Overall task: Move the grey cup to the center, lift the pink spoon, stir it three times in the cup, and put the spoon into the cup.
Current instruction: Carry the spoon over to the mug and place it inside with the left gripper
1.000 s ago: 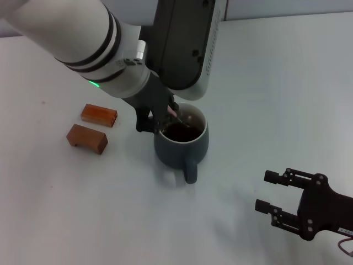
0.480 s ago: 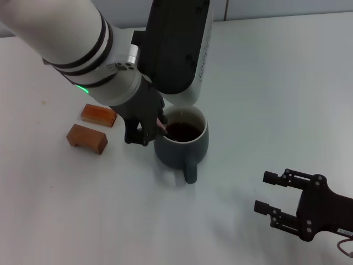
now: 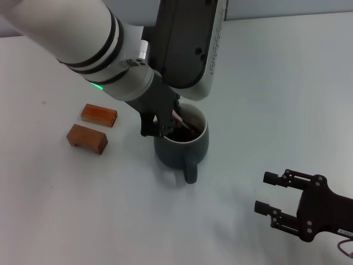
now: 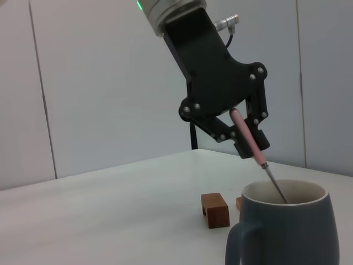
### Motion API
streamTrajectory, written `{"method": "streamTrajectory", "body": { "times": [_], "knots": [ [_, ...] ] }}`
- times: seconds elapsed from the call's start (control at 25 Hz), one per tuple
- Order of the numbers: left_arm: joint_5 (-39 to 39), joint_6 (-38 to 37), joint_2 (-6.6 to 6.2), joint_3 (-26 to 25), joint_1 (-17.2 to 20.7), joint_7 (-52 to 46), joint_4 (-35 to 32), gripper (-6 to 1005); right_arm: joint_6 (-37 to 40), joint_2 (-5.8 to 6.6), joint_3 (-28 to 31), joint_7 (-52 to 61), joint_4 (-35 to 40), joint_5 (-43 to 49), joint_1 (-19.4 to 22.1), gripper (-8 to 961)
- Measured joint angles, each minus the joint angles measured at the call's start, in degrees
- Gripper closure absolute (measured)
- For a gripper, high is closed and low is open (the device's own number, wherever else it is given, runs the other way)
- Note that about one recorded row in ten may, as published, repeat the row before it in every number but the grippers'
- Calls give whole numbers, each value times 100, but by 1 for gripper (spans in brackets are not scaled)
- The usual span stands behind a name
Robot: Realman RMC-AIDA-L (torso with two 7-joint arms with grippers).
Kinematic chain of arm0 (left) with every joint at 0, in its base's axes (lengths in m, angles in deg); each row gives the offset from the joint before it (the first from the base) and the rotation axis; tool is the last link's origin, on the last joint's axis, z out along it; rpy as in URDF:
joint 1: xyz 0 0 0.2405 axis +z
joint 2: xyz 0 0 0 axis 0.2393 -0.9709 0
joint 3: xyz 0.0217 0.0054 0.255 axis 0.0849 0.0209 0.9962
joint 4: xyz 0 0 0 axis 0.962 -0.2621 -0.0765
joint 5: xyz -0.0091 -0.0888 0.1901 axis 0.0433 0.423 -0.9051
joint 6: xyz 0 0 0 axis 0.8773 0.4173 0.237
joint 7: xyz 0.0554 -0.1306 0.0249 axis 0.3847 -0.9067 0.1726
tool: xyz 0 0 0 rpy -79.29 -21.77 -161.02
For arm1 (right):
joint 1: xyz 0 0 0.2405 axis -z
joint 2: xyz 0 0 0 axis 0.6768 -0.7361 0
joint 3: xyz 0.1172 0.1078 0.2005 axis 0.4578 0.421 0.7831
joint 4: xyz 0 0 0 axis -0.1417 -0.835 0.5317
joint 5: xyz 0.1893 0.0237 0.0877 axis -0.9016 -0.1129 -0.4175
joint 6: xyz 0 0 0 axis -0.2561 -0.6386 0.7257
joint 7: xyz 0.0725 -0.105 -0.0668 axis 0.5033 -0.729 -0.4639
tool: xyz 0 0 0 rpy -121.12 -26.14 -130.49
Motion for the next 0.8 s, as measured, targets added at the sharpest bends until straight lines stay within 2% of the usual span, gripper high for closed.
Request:
{"method": "streamTrajectory", "body": {
  "times": [0.32, 0.6, 0.8],
  "knots": [
    [-620, -148, 0, -53, -28, -228, -19, 765, 26, 0, 11, 0, 0, 13, 0, 353],
    [-506, -587, 0, -106, -51, -255, -119, 759, 28, 5, 11, 6, 0, 16, 0, 353],
    [-208, -577, 0, -78, -34, -255, -129, 755, 29, 7, -14, 58, 0, 16, -13, 353]
  ]
}}
